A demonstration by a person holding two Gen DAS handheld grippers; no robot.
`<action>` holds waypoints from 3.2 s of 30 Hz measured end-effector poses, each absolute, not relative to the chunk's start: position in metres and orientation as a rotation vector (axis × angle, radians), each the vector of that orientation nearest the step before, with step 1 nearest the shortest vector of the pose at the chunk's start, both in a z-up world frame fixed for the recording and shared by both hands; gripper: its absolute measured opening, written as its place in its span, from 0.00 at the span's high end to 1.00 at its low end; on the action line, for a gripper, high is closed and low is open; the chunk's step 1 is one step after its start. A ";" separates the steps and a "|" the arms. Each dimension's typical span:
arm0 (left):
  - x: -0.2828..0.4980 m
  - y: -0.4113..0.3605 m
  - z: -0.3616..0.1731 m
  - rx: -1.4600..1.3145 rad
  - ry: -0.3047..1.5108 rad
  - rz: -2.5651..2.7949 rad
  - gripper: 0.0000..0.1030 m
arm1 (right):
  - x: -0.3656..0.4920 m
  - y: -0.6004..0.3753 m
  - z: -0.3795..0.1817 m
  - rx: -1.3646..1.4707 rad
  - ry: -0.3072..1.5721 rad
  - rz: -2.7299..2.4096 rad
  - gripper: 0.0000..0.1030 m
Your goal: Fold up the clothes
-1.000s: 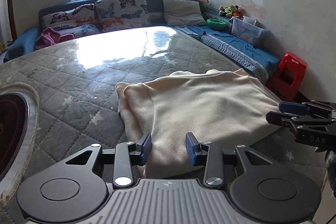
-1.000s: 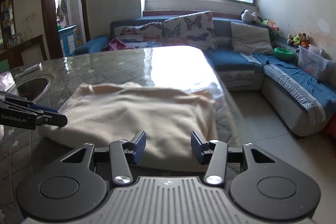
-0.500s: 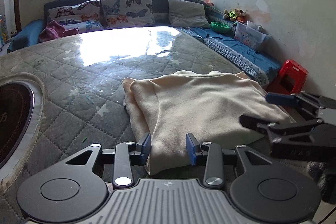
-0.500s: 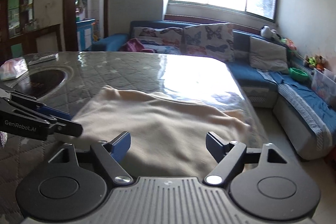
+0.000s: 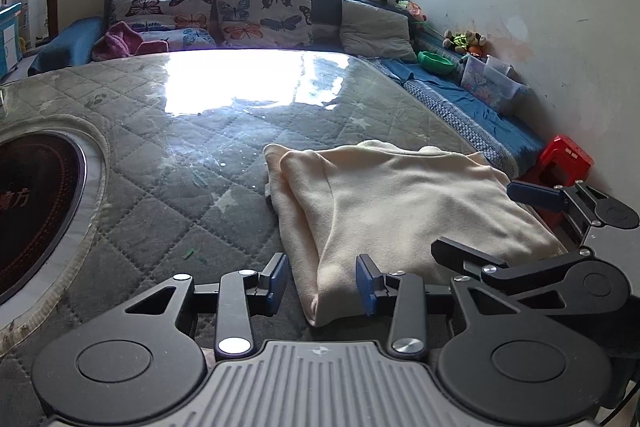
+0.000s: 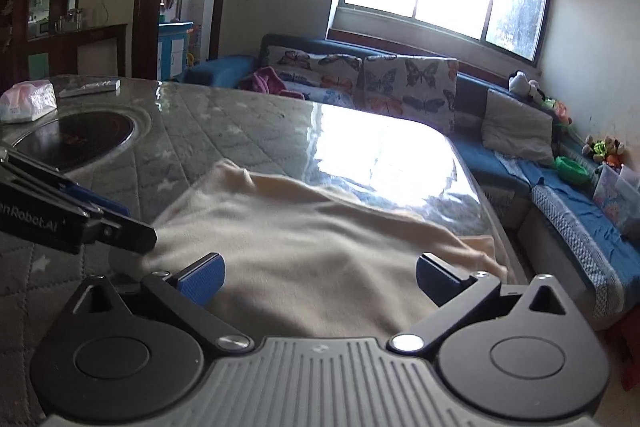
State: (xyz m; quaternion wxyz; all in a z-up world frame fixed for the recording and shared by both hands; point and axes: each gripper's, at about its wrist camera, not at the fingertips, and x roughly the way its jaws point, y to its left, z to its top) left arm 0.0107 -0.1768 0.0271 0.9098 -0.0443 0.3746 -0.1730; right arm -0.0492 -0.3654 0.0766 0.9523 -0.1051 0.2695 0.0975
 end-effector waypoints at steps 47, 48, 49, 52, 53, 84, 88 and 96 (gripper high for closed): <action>0.076 -0.186 0.033 -0.047 0.820 -0.304 0.40 | 0.008 -0.433 0.064 0.021 0.694 0.217 0.00; 0.080 -0.187 0.033 -0.047 0.820 -0.304 0.40 | 0.009 -0.433 0.066 0.022 0.689 0.218 0.00; 0.084 -0.188 0.033 -0.050 0.821 -0.303 0.40 | 0.013 -0.434 0.070 0.028 0.684 0.220 0.00; 0.097 -0.192 0.031 -0.055 0.826 -0.292 0.40 | 0.026 -0.435 0.070 0.027 0.704 0.198 0.00; 0.101 -0.194 0.030 -0.047 0.826 -0.288 0.40 | 0.030 -0.435 0.069 0.027 0.711 0.189 0.00; 0.018 -0.190 0.035 -0.015 0.810 -0.318 0.02 | -0.078 -0.397 0.086 -0.067 0.657 0.118 0.00; 0.005 -0.191 0.034 -0.013 0.813 -0.327 0.00 | -0.089 -0.396 0.084 -0.070 0.656 0.095 0.00; -0.015 -0.193 0.033 0.003 0.819 -0.335 0.00 | -0.108 -0.397 0.081 -0.055 0.653 0.065 0.00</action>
